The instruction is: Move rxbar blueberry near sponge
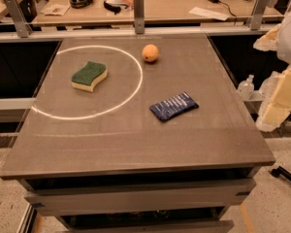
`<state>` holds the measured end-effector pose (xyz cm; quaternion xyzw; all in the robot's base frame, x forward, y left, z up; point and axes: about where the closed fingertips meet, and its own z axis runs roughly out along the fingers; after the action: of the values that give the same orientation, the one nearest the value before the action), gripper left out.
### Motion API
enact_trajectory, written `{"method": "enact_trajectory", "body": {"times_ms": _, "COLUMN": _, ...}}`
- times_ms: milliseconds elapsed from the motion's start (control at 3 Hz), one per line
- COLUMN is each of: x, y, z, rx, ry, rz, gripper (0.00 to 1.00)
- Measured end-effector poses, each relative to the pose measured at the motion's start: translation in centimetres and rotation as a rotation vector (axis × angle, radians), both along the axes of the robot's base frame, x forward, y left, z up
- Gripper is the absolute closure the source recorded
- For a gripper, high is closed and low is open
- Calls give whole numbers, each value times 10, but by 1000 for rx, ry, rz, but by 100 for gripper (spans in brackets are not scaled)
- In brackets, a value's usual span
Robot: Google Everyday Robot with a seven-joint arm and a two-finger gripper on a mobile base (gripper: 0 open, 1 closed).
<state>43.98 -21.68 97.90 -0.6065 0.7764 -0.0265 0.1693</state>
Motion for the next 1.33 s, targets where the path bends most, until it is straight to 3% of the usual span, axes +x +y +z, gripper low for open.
{"method": "enact_trajectory", "body": {"times_ms": 667, "x": 28, "y": 8, "z": -23, "rx": 62, "ry": 88, "rz": 188, "gripper": 0}}
{"method": "enact_trajectory", "body": {"times_ms": 1333, "x": 51, "y": 20, "z": -86, "rx": 22, "ry": 143, "rz": 324, "gripper": 0}}
